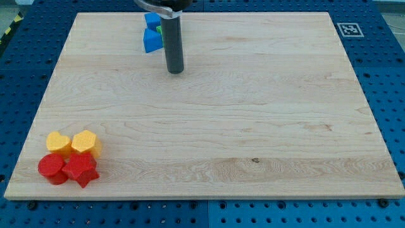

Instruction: Place your arm at the top of the green circle

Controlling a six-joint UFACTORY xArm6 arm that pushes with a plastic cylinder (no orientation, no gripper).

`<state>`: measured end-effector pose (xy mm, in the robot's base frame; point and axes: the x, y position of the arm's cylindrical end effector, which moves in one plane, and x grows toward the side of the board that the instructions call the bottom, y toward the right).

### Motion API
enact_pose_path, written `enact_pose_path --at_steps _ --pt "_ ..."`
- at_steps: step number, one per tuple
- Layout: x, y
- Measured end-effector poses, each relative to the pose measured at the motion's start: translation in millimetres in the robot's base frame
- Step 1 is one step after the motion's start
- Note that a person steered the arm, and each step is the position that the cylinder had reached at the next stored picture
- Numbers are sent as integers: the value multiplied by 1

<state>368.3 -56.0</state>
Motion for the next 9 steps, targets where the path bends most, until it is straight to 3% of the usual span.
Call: enact_pose_path --at_steps 3,5,9 --pt "-56 32" --pt "-164 51" --pt "-175 -11"
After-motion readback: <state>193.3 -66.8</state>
